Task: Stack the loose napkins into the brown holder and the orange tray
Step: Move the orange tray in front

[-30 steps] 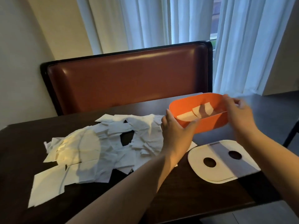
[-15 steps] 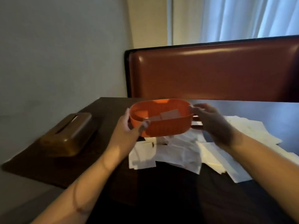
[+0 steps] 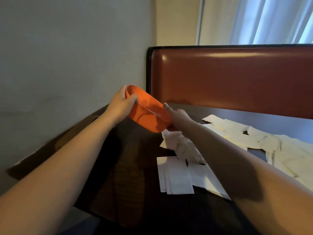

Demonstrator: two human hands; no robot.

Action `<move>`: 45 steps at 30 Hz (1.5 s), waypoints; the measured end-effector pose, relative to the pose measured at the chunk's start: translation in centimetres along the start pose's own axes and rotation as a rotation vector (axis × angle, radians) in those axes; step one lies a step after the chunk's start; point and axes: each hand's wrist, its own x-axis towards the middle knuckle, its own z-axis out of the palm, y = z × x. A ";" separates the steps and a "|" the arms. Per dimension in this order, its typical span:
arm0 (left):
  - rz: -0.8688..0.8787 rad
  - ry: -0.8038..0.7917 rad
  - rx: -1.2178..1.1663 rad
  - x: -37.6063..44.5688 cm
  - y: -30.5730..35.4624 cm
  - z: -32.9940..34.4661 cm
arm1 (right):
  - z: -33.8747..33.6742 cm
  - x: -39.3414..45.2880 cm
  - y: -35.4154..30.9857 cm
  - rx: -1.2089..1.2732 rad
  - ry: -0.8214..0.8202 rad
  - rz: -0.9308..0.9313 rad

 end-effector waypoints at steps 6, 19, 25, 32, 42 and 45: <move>-0.082 -0.112 0.028 1.2 -2.0 2.2 | -2.0 1.9 1.3 -0.158 0.118 -0.012; -0.090 -0.298 -0.225 -5.0 -0.8 9.9 | -11.2 -3.7 4.2 -0.491 0.298 -0.181; -0.083 -0.226 -0.247 -7.4 -1.9 8.2 | -10.3 -5.4 3.7 -0.347 0.209 -0.207; -0.100 -0.140 -0.333 -9.9 -4.7 6.4 | -6.4 -6.3 3.2 -0.426 0.116 -0.216; -0.052 -0.030 -0.307 -15.7 -7.4 2.9 | -2.6 -9.3 4.5 -0.096 -0.143 -0.254; -0.075 0.044 -0.250 -17.3 -7.9 2.1 | -1.7 -10.1 5.1 -0.010 -0.197 -0.233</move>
